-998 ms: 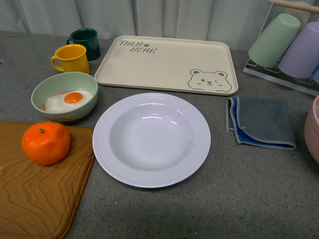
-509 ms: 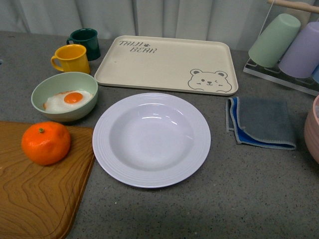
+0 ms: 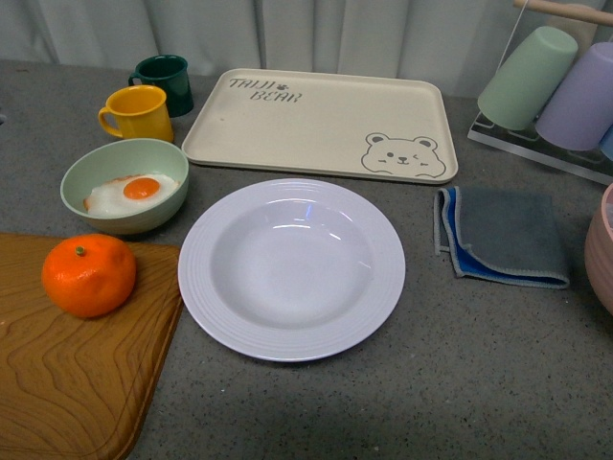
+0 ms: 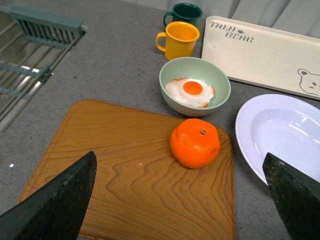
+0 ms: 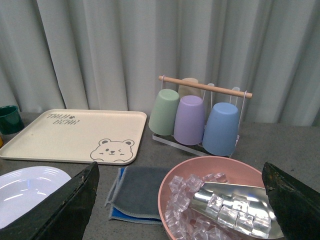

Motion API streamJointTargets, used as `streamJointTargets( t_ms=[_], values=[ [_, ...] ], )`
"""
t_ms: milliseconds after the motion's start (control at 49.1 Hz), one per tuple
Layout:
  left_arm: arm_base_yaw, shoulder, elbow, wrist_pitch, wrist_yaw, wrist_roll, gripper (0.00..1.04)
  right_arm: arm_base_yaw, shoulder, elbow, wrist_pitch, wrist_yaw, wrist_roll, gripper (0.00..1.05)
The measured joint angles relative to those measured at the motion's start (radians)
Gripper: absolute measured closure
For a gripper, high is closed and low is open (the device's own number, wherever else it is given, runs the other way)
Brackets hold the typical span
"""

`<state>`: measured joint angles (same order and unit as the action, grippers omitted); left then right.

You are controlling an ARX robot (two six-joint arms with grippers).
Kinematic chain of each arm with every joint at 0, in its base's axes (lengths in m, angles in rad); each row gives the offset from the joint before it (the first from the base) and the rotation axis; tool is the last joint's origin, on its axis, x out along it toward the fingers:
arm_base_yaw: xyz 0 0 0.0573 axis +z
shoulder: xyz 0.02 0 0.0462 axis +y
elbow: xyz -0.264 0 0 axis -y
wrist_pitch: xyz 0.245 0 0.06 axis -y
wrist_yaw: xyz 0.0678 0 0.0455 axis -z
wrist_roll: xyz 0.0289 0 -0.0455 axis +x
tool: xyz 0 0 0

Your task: Place orange and plate with both arms

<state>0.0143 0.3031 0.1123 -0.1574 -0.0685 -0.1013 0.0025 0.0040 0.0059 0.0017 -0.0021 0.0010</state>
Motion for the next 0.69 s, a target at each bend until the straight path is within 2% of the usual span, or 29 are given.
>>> streamJointTargets(
  t_ms=[163,326,407,550,692],
  values=[
    [-0.009,0.291,0.038,0.188,0.02,-0.045,0.07,0.0,0.0,0.0,0.0,0.0,0.0,0.09],
    [-0.033,0.618,0.139,0.277,0.053,-0.084,0.07,0.0,0.0,0.0,0.0,0.0,0.0,0.09],
    [-0.039,0.829,0.199,0.391,0.034,-0.086,0.07,0.0,0.0,0.0,0.0,0.0,0.0,0.09],
    [-0.048,1.112,0.322,0.41,0.064,-0.094,0.07,0.0,0.0,0.0,0.0,0.0,0.0,0.09],
    [-0.064,1.262,0.402,0.438,0.08,-0.111,0.07,0.0,0.0,0.0,0.0,0.0,0.0,0.09]
  ],
)
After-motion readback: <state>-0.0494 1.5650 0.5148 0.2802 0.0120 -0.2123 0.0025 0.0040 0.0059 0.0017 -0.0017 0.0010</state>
